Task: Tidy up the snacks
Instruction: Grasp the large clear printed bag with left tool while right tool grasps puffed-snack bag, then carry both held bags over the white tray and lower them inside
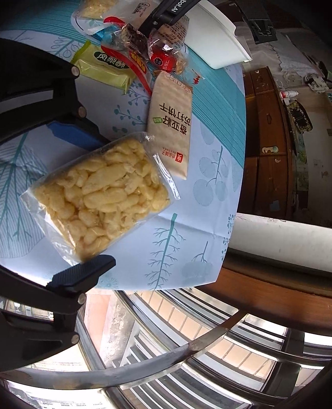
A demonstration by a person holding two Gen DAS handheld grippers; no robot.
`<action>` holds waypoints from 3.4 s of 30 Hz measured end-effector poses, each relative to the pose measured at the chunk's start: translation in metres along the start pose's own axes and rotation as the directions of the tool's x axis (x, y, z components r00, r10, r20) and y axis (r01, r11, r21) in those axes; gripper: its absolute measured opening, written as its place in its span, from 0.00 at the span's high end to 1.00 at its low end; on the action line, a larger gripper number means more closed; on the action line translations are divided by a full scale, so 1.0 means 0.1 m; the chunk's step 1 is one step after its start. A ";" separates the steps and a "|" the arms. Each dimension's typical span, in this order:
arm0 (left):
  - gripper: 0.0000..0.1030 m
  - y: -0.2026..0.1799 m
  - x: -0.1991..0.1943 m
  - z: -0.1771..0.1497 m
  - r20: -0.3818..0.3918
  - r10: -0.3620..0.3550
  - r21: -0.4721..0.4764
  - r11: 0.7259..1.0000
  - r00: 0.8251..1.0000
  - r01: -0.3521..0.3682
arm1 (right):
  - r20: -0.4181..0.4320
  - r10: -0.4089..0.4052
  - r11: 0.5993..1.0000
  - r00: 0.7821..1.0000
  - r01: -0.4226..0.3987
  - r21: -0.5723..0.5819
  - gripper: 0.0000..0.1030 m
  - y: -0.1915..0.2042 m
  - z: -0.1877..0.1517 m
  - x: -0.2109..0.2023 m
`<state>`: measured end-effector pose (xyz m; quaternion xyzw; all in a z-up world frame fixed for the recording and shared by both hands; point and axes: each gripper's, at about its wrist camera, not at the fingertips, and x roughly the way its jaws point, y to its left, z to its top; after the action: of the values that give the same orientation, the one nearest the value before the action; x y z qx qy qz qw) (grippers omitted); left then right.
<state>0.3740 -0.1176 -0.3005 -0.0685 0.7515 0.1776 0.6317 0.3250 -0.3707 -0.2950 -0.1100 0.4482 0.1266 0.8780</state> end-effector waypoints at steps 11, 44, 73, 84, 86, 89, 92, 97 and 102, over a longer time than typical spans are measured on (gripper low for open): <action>0.24 0.08 -0.08 -0.18 0.004 -0.025 0.010 1.000 1.000 0.025 | -0.031 0.022 0.999 0.999 -0.021 0.037 0.24 0.09 -0.11 -0.13; 0.29 0.28 -1.07 -1.35 0.084 -0.177 0.218 0.964 0.981 0.155 | -0.009 0.142 0.988 0.990 -0.141 0.064 0.25 0.69 -0.20 -1.35; 0.29 1.93 -1.62 -1.67 0.509 -0.486 0.304 0.874 0.710 0.380 | 0.071 0.232 0.970 0.970 -0.236 0.058 0.25 1.58 0.14 -2.00; 0.29 2.68 -1.64 -1.63 0.566 -0.492 0.330 0.871 0.661 0.365 | 0.071 0.252 0.961 0.965 -0.258 0.102 0.25 2.22 0.23 -2.05; 0.29 2.80 -1.63 -1.61 0.571 -0.491 0.337 0.871 0.658 0.358 | 0.074 0.255 0.959 0.964 -0.262 0.109 0.25 2.33 0.25 -2.06; 0.29 2.98 -1.60 -1.57 0.570 -0.496 0.344 0.868 0.655 0.358 | 0.079 0.254 0.957 0.964 -0.262 0.123 0.25 2.50 0.29 -2.06; 0.29 3.14 -1.58 -1.52 0.571 -0.496 0.352 0.868 0.654 0.351 | 0.085 0.252 0.956 0.964 -0.262 0.134 0.25 2.67 0.33 -2.05; 0.28 3.39 -1.54 -1.42 0.567 -0.498 0.366 0.866 0.656 0.341 | 0.095 0.243 0.952 0.965 -0.256 0.168 0.25 2.92 0.40 -2.01; 0.28 3.51 -1.51 -1.33 0.564 -0.499 0.402 0.862 0.658 0.310 | 0.104 0.236 0.946 0.966 -0.253 0.205 0.25 3.11 0.42 -1.93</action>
<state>0.1651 0.1429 -0.0718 -0.0829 0.4660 -0.0608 0.8788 0.1477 -0.0878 -0.1380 0.0476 0.4347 0.1891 0.8792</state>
